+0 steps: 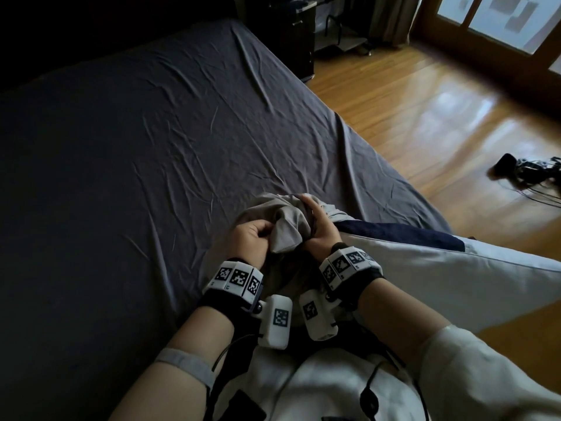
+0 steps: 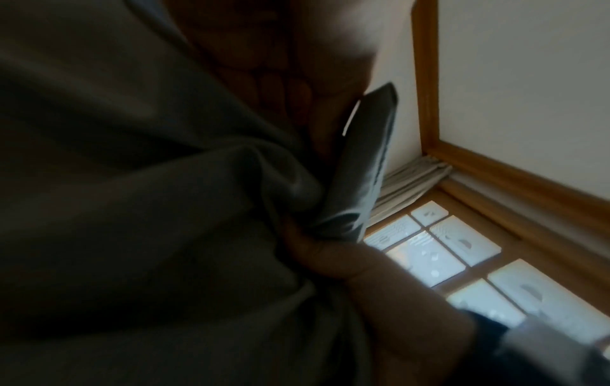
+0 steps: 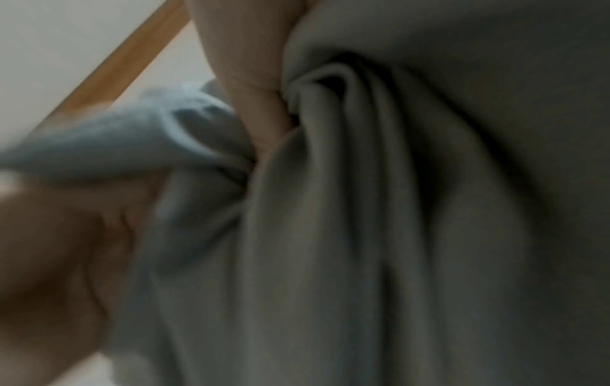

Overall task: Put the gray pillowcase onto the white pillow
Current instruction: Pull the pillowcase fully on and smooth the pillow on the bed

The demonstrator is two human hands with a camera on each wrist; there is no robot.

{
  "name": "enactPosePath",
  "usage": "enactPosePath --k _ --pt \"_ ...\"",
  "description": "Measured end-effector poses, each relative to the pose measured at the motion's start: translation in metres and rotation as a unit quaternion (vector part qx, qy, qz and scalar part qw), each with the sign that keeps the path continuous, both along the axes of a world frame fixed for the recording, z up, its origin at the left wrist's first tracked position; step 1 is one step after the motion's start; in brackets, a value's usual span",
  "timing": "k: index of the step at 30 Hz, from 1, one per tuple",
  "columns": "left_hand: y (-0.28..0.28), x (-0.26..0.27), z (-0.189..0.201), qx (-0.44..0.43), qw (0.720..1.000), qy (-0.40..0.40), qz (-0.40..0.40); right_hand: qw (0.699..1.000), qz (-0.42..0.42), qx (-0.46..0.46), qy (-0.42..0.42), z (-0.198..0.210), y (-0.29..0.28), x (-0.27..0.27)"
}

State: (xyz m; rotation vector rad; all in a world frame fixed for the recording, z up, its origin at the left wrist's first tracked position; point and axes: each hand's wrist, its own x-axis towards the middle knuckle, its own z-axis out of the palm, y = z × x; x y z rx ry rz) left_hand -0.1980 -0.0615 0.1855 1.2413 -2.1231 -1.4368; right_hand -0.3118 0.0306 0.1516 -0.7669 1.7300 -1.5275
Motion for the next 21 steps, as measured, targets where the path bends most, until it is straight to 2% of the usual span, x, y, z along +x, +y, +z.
enactPosePath --k 2,4,8,11,12,14,16,17,19,21 --pt "-0.005 0.007 -0.004 -0.018 0.999 -0.032 0.000 1.000 -0.012 -0.015 -0.024 0.000 -0.001 0.002" --pt "-0.010 0.017 -0.006 -0.064 0.993 -0.101 -0.011 0.999 -0.010 -0.023 -0.045 0.000 -0.002 0.004" --pt "-0.008 0.029 0.004 -0.140 0.958 -0.245 -0.045 0.998 0.018 -0.031 -0.059 -0.002 -0.007 0.004" --pt "-0.013 0.024 0.011 -0.175 0.933 -0.306 -0.076 0.997 0.034 -0.023 -0.063 -0.001 -0.007 0.002" --pt "-0.015 0.021 0.014 -0.192 0.927 -0.307 -0.093 0.997 0.040 -0.019 -0.063 0.000 -0.006 0.000" --pt "-0.022 0.014 0.016 -0.206 0.945 -0.227 -0.110 0.996 0.064 -0.016 -0.057 0.005 -0.004 -0.005" --pt "-0.026 0.007 0.018 -0.157 0.973 -0.114 -0.123 0.997 0.065 -0.021 -0.044 0.006 -0.003 -0.008" --pt "-0.027 0.003 0.018 -0.134 0.977 -0.093 -0.138 0.997 0.060 -0.030 -0.043 0.007 -0.002 -0.008" --pt "-0.030 -0.003 0.014 -0.127 0.970 -0.118 -0.169 0.998 0.047 -0.038 -0.032 0.002 0.000 -0.007" --pt "-0.030 -0.005 0.009 -0.123 0.967 -0.148 -0.166 0.999 0.035 -0.022 -0.026 0.000 0.001 -0.003"
